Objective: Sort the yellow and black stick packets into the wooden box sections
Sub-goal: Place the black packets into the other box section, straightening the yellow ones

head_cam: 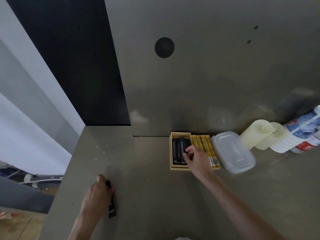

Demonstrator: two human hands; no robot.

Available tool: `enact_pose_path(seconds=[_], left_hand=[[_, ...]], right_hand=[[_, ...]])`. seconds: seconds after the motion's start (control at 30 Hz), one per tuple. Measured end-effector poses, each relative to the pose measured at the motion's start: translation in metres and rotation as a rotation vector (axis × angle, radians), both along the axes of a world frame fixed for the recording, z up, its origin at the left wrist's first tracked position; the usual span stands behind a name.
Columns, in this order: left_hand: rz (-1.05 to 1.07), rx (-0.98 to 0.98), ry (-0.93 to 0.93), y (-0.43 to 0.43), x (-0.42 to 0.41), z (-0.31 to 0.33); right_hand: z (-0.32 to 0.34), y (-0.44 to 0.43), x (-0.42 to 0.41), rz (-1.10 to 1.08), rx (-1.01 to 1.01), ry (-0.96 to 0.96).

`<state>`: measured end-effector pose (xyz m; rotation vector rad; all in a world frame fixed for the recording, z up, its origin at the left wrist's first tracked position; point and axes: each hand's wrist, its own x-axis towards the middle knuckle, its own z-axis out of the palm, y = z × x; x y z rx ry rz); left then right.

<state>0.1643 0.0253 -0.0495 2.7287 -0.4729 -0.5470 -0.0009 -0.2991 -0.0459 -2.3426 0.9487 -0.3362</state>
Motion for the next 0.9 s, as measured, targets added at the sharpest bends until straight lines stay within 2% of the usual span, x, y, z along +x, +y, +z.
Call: enact_pose_path(seconds=[0.17,0.27,0.37,0.47,0.57,0.77,0.9], left_hand=[[-0.013,-0.112,0.006,-0.017,-0.003,-0.006],[-0.035,-0.181,0.047,-0.032,-0.005,-0.004],[-0.015,-0.403,0.189,-0.056,-0.011,0.005],[0.046,-0.764,0.39,-0.084,-0.023,0.024],[0.026,-0.935,0.443,-0.105,-0.031,0.045],[0.043,-1.02,0.459,-0.119,-0.035,0.058],[0.087,-1.065,0.47,-0.121,-0.036,0.064]], right_hand=[[0.001,0.004,-0.004,-0.007,0.01,-0.052],[0.002,0.016,-0.01,0.016,-0.058,-0.118],[0.013,0.04,-0.013,0.108,-0.023,-0.227],[0.03,0.071,-0.015,0.227,0.263,-0.263],[0.036,0.091,-0.015,0.309,0.549,-0.215],[0.041,0.088,-0.015,0.214,0.754,-0.325],[0.047,0.084,-0.018,0.151,1.022,-0.427]])
